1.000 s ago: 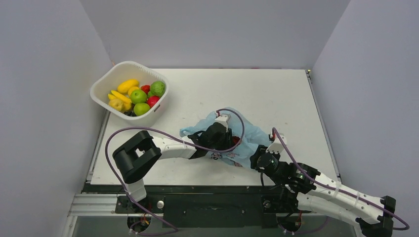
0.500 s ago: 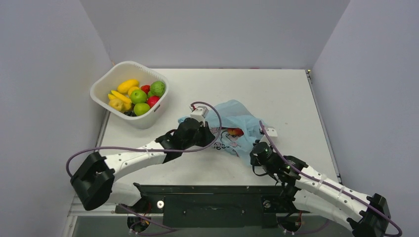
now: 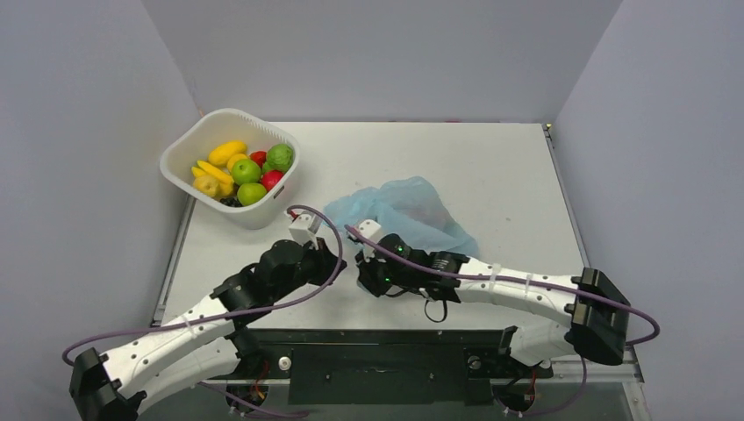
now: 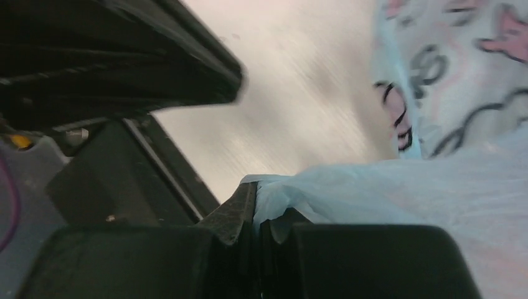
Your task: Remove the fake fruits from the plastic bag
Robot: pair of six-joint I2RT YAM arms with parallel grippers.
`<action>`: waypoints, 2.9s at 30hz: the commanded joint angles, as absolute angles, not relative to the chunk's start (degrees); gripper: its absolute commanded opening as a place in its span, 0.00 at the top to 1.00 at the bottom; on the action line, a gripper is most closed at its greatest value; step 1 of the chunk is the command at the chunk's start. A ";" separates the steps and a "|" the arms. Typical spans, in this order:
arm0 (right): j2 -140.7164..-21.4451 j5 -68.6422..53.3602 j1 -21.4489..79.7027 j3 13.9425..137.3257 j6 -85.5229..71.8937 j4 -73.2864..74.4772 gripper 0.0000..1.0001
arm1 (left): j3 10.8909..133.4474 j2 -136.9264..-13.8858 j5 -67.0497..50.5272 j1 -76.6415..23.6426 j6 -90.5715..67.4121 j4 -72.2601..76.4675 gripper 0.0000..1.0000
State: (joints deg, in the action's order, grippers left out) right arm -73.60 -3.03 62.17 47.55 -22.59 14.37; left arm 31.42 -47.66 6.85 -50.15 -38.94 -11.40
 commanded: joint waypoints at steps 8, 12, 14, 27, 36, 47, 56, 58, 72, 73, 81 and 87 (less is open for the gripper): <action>-69.56 -7.99 72.12 48.31 -29.54 12.72 1.00 | 27.30 -30.36 1.28 -50.01 -44.18 -12.86 0.95; -58.51 -1.13 73.35 38.69 -42.93 18.12 0.86 | 25.68 -34.26 -5.94 -50.27 -45.79 -3.38 0.85; -52.76 1.38 73.68 34.11 -50.04 20.73 0.76 | 26.67 -38.38 -7.25 -50.91 -45.68 0.11 0.82; -35.53 24.13 73.00 35.11 -65.15 44.67 0.29 | 37.33 -58.84 -8.69 -54.74 -41.46 8.68 0.65; -48.44 27.73 68.15 51.50 -59.74 50.54 0.16 | 40.68 -62.80 -5.27 -54.73 -40.49 5.59 0.63; -59.01 27.93 62.17 54.93 -62.86 46.67 0.11 | 34.99 -67.11 -5.46 -54.42 -44.36 14.25 0.60; -57.49 30.35 55.02 34.32 -59.57 27.70 0.80 | 32.28 -76.00 -8.90 -54.65 -45.68 22.42 0.58; -55.13 29.33 54.46 29.98 -58.51 23.85 0.96 | 32.05 -77.77 -9.73 -54.67 -45.79 23.70 0.58; -75.36 19.79 53.33 34.44 -34.76 9.05 1.00 | 29.28 -70.52 -6.10 -54.67 -44.61 14.63 0.59; -76.75 21.25 56.11 36.16 -30.99 9.73 1.00 | 28.92 -67.31 -5.56 -54.78 -44.37 13.20 0.59; -84.84 33.24 61.79 49.33 -14.75 12.45 1.00 | 24.81 -42.15 1.86 -54.76 -47.54 -5.20 0.58; -76.27 29.94 53.58 45.93 -18.81 17.99 1.00 | 29.42 -31.11 6.23 -54.27 -46.56 -17.73 0.46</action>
